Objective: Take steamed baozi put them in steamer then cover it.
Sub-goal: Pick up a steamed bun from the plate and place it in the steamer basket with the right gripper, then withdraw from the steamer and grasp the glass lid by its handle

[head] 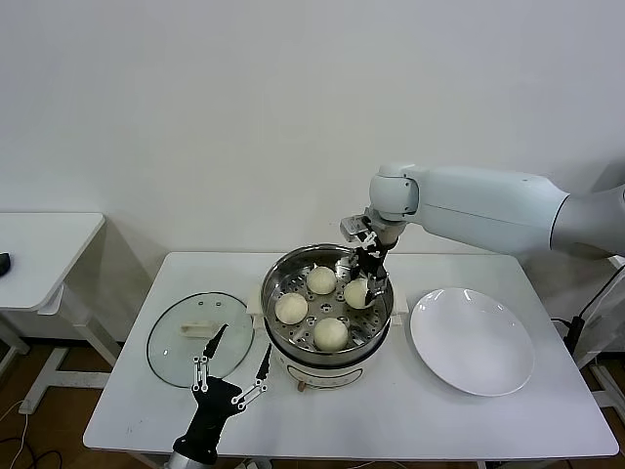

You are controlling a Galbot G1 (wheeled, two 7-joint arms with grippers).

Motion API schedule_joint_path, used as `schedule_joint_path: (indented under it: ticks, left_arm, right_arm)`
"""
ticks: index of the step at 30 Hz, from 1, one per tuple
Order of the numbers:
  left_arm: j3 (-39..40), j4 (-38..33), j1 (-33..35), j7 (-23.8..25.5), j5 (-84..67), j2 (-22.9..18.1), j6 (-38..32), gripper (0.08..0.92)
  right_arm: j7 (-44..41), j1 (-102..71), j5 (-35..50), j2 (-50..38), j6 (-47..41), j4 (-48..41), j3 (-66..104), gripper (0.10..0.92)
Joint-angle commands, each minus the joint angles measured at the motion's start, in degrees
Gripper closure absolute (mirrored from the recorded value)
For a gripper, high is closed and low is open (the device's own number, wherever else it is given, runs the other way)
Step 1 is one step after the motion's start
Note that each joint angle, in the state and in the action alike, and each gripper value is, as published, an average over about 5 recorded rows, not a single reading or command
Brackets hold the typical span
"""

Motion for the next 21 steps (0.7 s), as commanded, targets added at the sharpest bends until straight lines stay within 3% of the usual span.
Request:
schedule_joint_path:
  ticks: [1,9,14,17,21]
  left_arm:
    - [-0.01,-0.15,-0.01,0.00,-0.02,-0.03,0.09,0.177]
    - [-0.16,-0.16,0.01,-0.09,0.27,-0.01,0.26,0.177]
    - [-0.43,-0.28,-0.32,-0.84,1.54,-0.06,0.37,0.177]
    - [-0.95,-0.38,-0.80,-1.63,2.95,0.05,0.41,0.177]
    - [-1.83,-1.06,-1.57,-2.87,4.82,0.70,1.22,0.177]
  right_arm:
    - [0.41,-2.47,-1.04,0.44,-0.20,-0.80,0.59,0.337]
    - [0.00,-1.43,-1.55,-1.53,0.09,0.40,2.85,0.220]
    - [1.52,-1.96,-0.64,-6.69,0.98,3.56,11.62,0.203]
    - [10.06,-4.30,3.26,-11.95,4.32,7.06,19.12,0.203]
    - [34.29,-11.09,7.16,-19.67,11.38,13.65,26.65,0.203]
